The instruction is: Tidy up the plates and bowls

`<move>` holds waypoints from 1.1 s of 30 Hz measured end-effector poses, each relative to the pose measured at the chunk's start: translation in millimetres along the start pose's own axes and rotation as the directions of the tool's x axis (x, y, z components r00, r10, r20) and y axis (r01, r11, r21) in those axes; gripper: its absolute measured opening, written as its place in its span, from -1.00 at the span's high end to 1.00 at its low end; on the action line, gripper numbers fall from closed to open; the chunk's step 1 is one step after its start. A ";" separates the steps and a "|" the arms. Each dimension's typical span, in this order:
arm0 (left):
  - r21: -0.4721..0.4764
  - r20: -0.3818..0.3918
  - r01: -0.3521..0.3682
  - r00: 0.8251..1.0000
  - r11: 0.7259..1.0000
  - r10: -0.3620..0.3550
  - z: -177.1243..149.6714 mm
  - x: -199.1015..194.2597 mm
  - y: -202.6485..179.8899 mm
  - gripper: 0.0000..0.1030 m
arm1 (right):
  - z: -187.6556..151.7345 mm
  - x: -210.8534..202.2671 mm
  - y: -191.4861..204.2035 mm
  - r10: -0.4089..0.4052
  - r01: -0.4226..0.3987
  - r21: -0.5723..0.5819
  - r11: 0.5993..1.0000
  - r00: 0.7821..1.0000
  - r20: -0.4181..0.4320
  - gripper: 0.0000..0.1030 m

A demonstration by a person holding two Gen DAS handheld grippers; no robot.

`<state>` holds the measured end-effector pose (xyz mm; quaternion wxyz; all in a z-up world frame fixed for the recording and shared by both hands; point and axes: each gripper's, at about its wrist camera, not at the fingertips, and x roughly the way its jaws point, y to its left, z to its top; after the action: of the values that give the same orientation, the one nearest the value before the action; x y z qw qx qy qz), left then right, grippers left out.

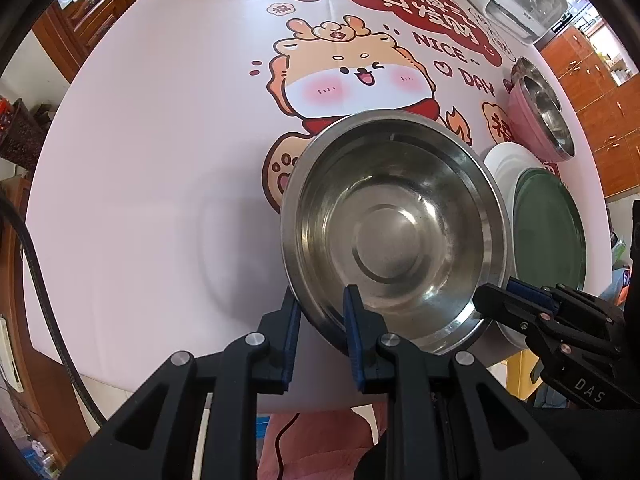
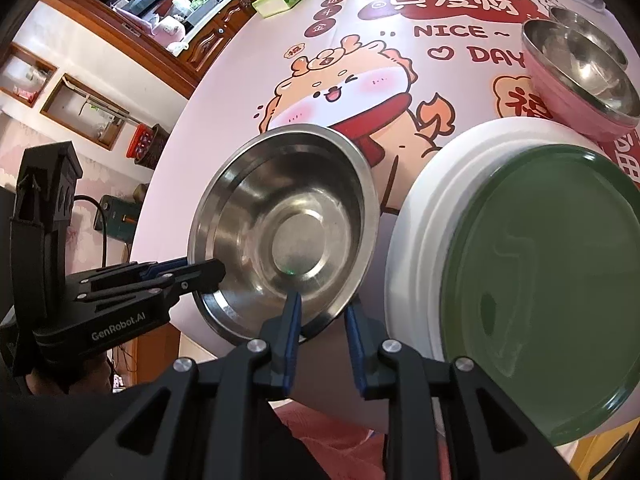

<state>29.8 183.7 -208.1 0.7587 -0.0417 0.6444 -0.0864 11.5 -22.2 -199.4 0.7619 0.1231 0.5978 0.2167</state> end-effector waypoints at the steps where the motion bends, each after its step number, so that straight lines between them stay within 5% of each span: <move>1: -0.001 -0.004 -0.002 1.000 1.000 0.002 1.1 0.6 0.3 0.63 | -0.3 -0.8 0.6 0.002 -0.002 -0.005 1.000 1.000 0.001 0.55; 21: -0.011 0.070 -0.040 0.997 0.999 0.040 0.3 -22.3 -3.1 0.47 | -7.6 -5.8 2.6 -0.026 0.025 -0.065 0.998 0.999 -0.020 0.31; 33: 0.011 0.176 -0.045 0.984 0.999 0.043 3.3 -50.3 -29.0 0.40 | -9.8 -40.1 2.3 -0.097 0.107 -0.157 0.982 0.993 0.068 0.31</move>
<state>23.1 164.4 -153.7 0.8144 -0.0293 0.5752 -0.0704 -6.1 -40.0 -166.5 0.7971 0.0371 0.5607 0.2211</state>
